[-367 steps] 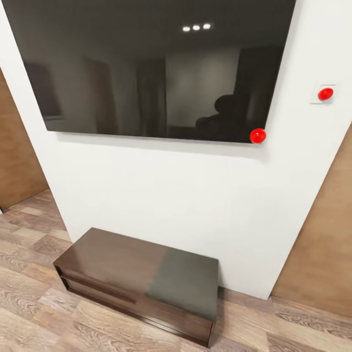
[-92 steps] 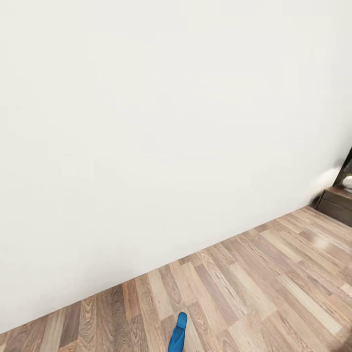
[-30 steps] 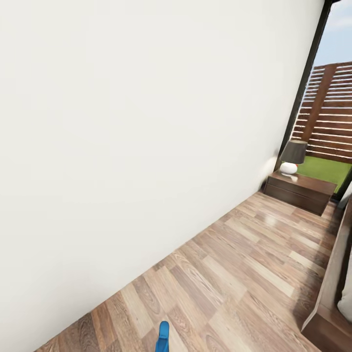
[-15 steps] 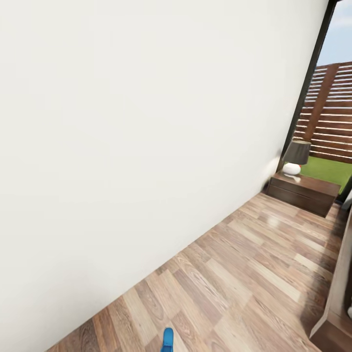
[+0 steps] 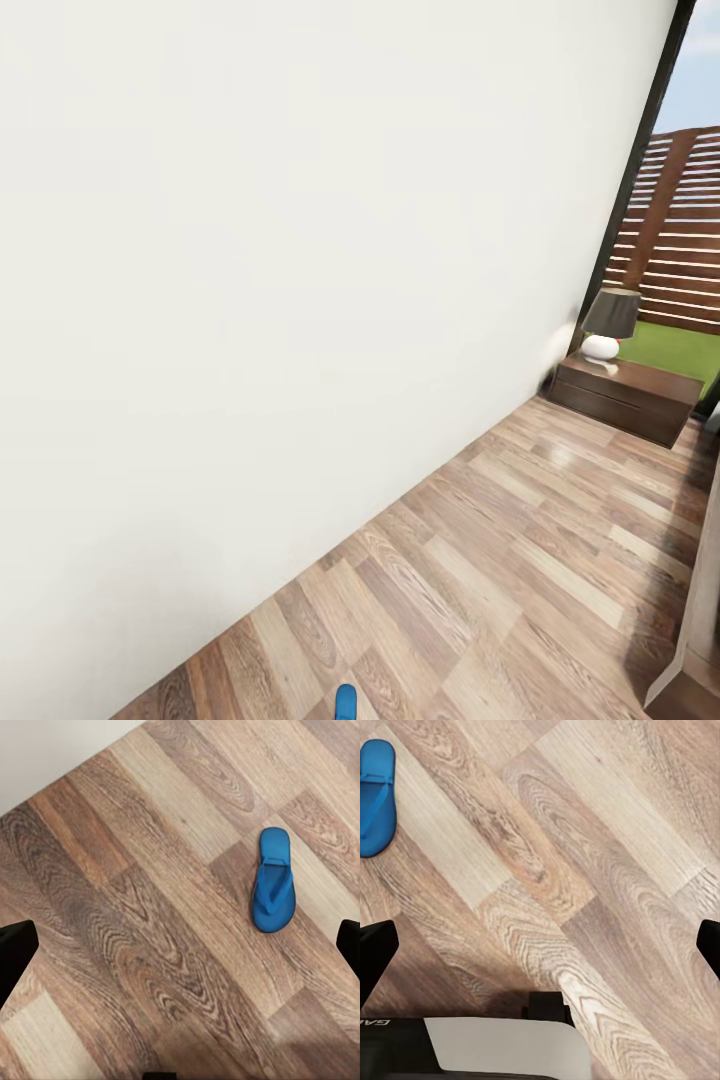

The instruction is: In the bedroom, move the book from the bed onto either nightstand, and place the two sandals side by side next to the bed.

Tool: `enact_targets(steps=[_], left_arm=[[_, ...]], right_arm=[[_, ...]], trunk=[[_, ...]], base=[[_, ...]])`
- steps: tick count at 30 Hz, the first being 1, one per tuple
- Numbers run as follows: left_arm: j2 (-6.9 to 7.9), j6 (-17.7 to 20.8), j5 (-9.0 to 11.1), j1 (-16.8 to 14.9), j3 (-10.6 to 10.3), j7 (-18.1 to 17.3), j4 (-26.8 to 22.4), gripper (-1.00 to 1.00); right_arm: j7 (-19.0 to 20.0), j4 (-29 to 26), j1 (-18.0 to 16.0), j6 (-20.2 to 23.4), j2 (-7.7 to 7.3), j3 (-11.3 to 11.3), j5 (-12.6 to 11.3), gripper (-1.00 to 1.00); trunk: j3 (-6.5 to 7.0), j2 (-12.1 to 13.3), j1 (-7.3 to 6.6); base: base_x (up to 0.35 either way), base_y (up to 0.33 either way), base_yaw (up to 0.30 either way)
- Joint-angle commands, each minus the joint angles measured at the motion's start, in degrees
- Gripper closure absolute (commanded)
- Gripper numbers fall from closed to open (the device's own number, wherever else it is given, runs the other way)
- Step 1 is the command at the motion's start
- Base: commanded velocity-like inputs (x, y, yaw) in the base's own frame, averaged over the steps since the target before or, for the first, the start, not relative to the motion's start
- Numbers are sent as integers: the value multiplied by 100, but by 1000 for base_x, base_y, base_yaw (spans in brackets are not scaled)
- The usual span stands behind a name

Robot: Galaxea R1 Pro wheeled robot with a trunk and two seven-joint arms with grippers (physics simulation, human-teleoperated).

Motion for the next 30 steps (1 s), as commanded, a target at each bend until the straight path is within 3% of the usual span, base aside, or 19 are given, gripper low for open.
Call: enact_targets(steps=[1,8,19,30], left_arm=[[-3,-17,3,-2,9,-2,2,-100],[-3,-16,3,-2,15,-2,2,-100],[-3,-16,3,-2,12,-2,2,-100],[-3,-17,3,-2,15,-2,2,-100]], right_arm=[[2,-7,2,-9,1,-6,-3,-100],[2,-7,2,-10,-2,-6,-3,-100],[2,-7,2,-9,1,-6,-3,-100],[9,-30,2,-9,-3,-6,-3,-100]], trunk=[[-4,-2,0],[-4,-2,0],[-4,-2,0],[-4,-2,0]], base=[[2,0,0],[2,2,0],[114,184,0],[8,13,0]])
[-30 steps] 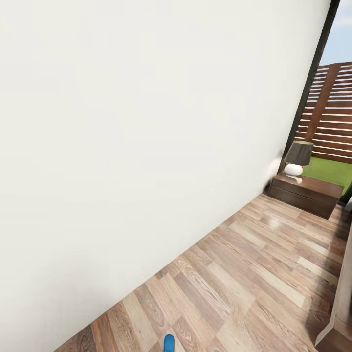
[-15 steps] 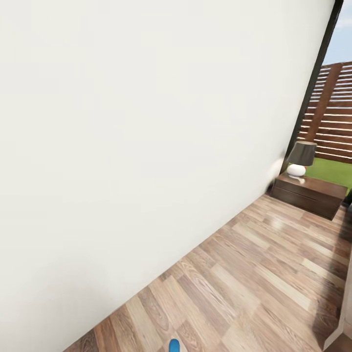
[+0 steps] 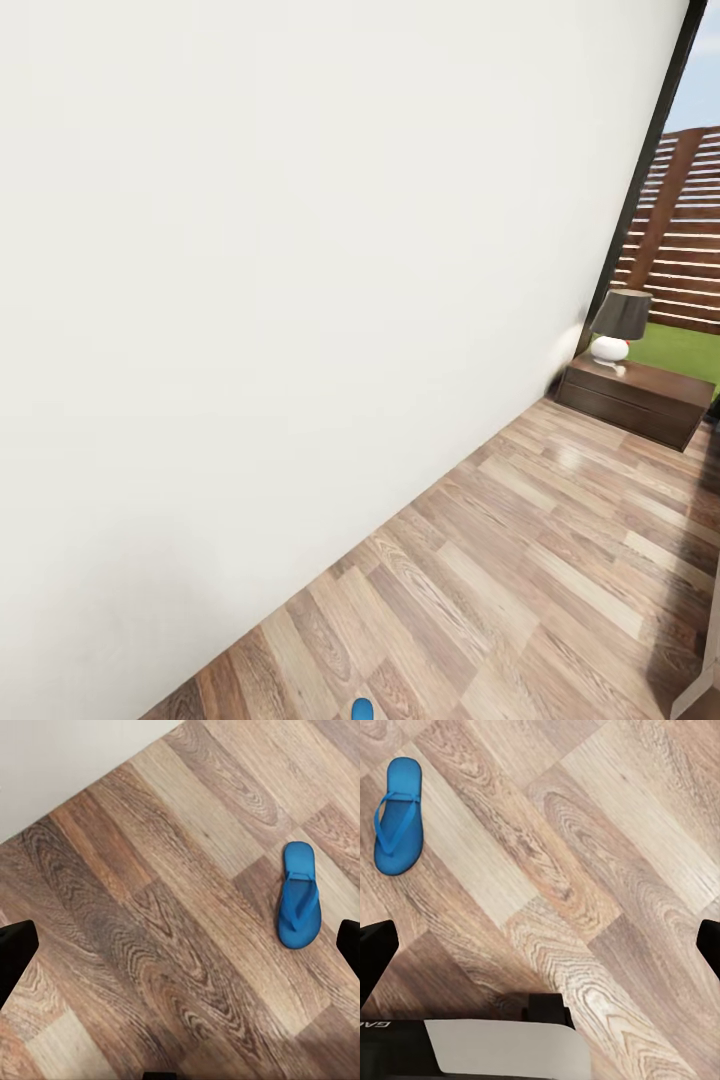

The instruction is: In the bedroom, move the book from the bed onto either nightstand, and place the two sandals side by side next to the bed.

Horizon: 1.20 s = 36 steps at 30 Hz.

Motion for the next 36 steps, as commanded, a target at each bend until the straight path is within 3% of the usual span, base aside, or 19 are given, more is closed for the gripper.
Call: enact_targets(steps=[1,22,36], left_arm=[[-3,-17,3,-2,10,-2,2,-100],[-3,-11,3,-2,10,-2,2,-100],[-3,-9,3,-2,8,-2,2,-100]], right_arm=[[3,-8,2,-10,2,-6,-3,-100],[22,-44,2,-10,2,-6,-3,-100],[21,-45,2,-10,0,-6,-3,-100]], trunk=[[-4,-2,0],[-4,-2,0],[-4,-2,0]], base=[[0,0,0],[0,2,0],[0,179,0]])
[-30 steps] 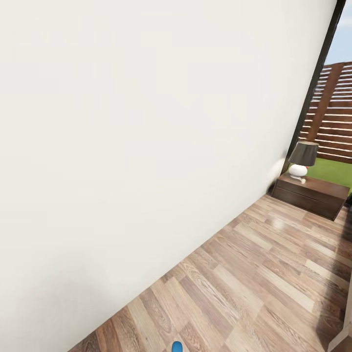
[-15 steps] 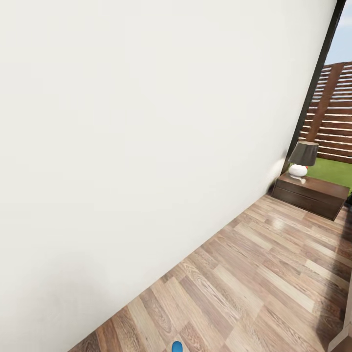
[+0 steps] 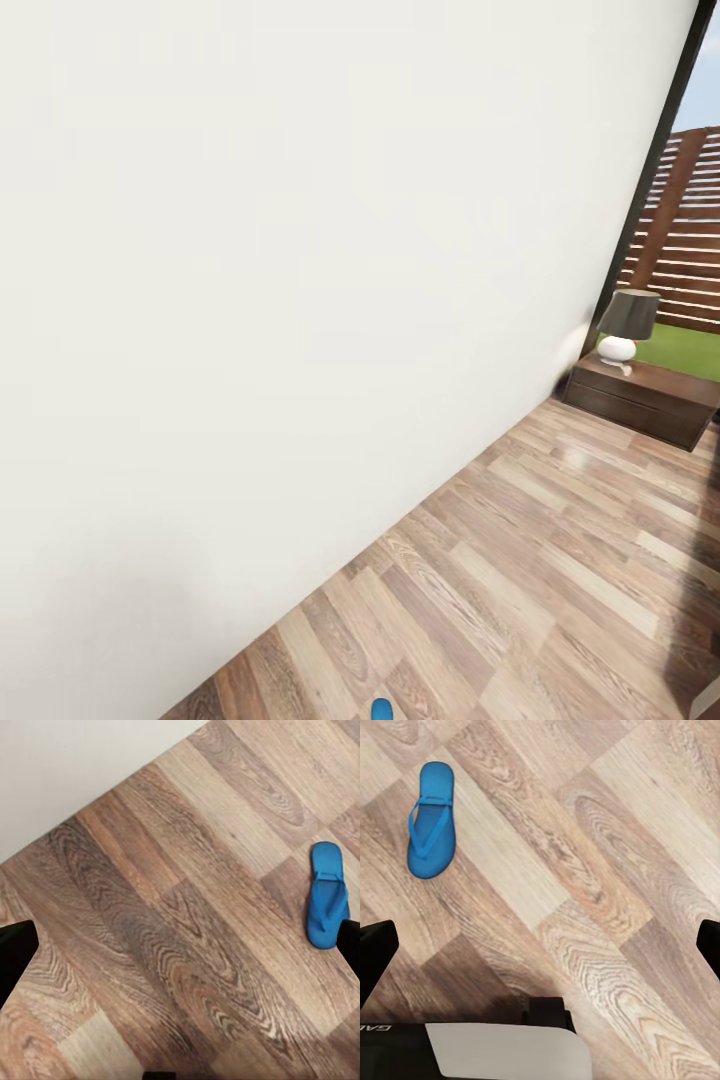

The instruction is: In the bedroom, move the book from the bed onto either nightstand, and place the two sandals side by side next to the bed.

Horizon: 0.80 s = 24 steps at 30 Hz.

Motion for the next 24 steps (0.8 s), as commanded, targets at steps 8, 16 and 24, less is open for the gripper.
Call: enact_targets(steps=[8,16,24], left_arm=[[-3,-16,3,-2,10,-2,3,-100],[-3,-16,3,-2,12,-2,3,-100],[-3,-16,3,-2,12,-2,3,-100]], right_arm=[[4,-7,3,-9,4,-6,-3,-100],[4,-7,3,-9,1,-6,-3,-100],[9,-7,2,-9,-2,-6,-3,-100]], trunk=[[-4,-3,0],[-4,-3,0],[-4,-3,0]], base=[[0,26,0],[0,164,0],[0,40,0]])
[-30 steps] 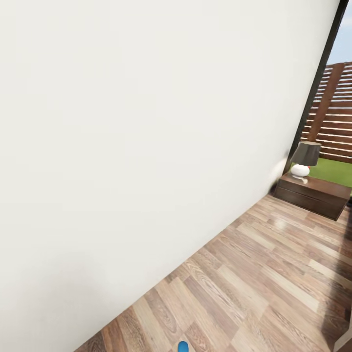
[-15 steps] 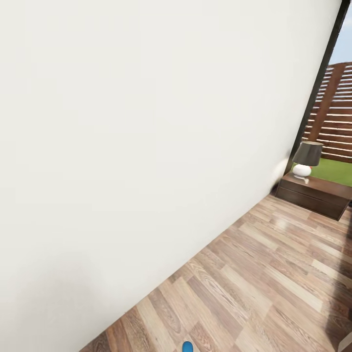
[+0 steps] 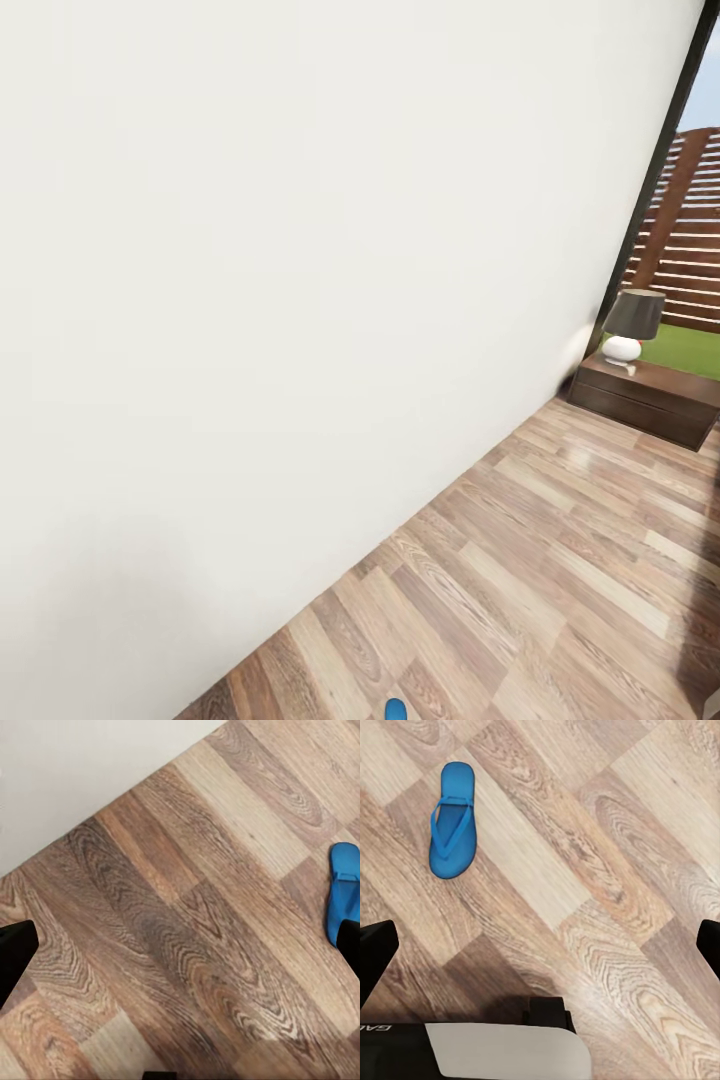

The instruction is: In the bedroom, move the book from the bed onto either nightstand, and place the two sandals side by side next to the bed.

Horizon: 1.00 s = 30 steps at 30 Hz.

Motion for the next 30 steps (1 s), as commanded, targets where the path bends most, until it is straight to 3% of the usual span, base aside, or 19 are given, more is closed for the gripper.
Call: enact_targets(steps=[1,17,30], left_arm=[[-3,-17,3,-2,10,-2,2,-100],[-5,-17,3,-2,7,-3,2,-100],[-3,-17,3,-2,10,-3,2,-100]], right_arm=[[5,-6,2,-10,0,-6,-3,-100],[1,-6,2,-10,4,-6,-3,-100],[2,0,2,-10,0,-6,-3,-100]], trunk=[[-4,-2,0],[-4,-2,0],[-4,-2,0]], base=[[0,6,0],[0,174,0],[0,72,0]])
